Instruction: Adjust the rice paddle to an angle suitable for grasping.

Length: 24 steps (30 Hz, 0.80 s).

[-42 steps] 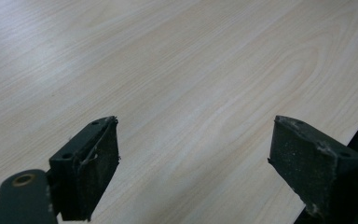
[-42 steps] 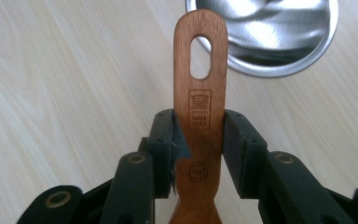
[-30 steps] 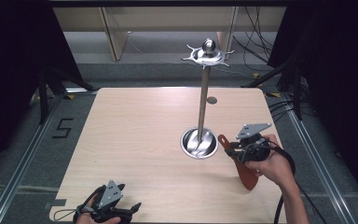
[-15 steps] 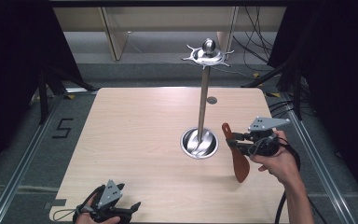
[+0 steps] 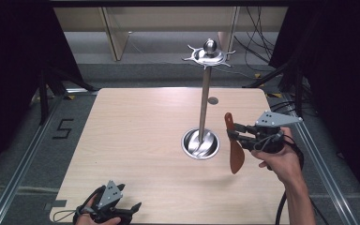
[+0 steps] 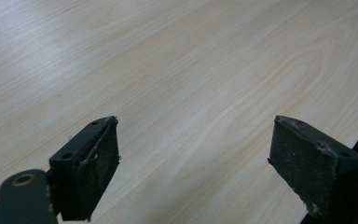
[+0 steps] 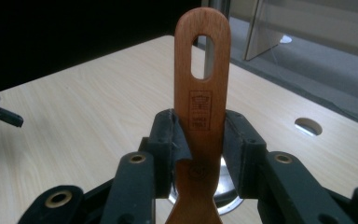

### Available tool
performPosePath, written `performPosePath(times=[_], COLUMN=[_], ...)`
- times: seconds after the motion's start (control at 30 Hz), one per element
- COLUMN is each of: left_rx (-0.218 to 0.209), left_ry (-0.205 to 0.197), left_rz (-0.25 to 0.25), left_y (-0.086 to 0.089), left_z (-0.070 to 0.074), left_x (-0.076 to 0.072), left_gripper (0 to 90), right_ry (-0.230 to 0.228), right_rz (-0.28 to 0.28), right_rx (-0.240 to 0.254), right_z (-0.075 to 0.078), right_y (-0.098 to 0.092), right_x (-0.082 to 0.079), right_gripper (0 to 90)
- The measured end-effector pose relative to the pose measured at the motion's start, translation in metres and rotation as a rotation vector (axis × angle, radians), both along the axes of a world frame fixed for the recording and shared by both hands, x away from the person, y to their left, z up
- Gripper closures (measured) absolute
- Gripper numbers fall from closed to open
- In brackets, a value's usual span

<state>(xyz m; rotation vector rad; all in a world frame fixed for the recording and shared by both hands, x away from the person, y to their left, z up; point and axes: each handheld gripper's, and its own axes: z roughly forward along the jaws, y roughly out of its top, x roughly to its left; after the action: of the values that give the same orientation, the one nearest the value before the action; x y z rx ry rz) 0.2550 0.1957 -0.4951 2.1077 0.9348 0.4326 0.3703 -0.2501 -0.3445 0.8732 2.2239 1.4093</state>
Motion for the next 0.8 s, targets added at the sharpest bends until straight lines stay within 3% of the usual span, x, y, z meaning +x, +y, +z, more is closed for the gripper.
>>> performPosePath(times=[0.03, 0.07, 0.1, 0.17, 0.2, 0.37, 0.6, 0.7, 0.77, 0.8], left_rx=[0.002, 0.002, 0.001, 0.003, -0.002, 0.003, 0.006, -0.005, -0.004, -0.003], left_ry=[0.001, 0.000, 0.000, 0.002, -0.002, 0.001, -0.019, -0.001, -0.008, -0.016], left_rz=[-0.001, -0.002, -0.003, -0.004, -0.004, -0.002, -0.016, 0.005, -0.020, -0.016], left_y=[0.000, 0.000, 0.000, 0.000, 0.000, 0.000, 0.001, 0.001, 0.002, 0.001], left_z=[0.000, 0.000, 0.000, 0.000, -0.001, 0.000, 0.000, 0.000, 0.000, 0.000], left_x=[0.000, 0.000, 0.000, 0.000, 0.001, 0.000, 0.001, 0.001, 0.002, 0.002], left_gripper=[15.1, 15.1, 15.1, 15.1, 15.1, 15.1, 15.1, 15.0, 15.1, 15.1], right_ry=[-0.025, -0.010, -0.039, -0.014, -0.038, -0.070, -0.104, -0.111, -0.109, -0.120], right_rz=[-0.004, -0.008, -0.004, -0.015, -0.012, -0.015, -0.037, -0.037, -0.045, -0.047], right_rx=[0.001, 0.013, 0.010, 0.022, 0.032, 0.062, 0.097, 0.118, 0.125, 0.109], right_z=[0.001, 0.003, 0.005, 0.009, 0.011, 0.022, 0.031, 0.037, 0.042, 0.046], right_y=[0.000, 0.000, -0.001, -0.001, -0.002, -0.002, -0.002, -0.003, -0.004, -0.005], right_x=[0.001, -0.001, 0.001, -0.001, 0.001, 0.001, 0.003, 0.003, 0.003, 0.004], right_gripper=[67.1, 67.1, 67.1, 67.1, 67.0, 67.0, 67.1, 67.1, 67.1, 67.1])
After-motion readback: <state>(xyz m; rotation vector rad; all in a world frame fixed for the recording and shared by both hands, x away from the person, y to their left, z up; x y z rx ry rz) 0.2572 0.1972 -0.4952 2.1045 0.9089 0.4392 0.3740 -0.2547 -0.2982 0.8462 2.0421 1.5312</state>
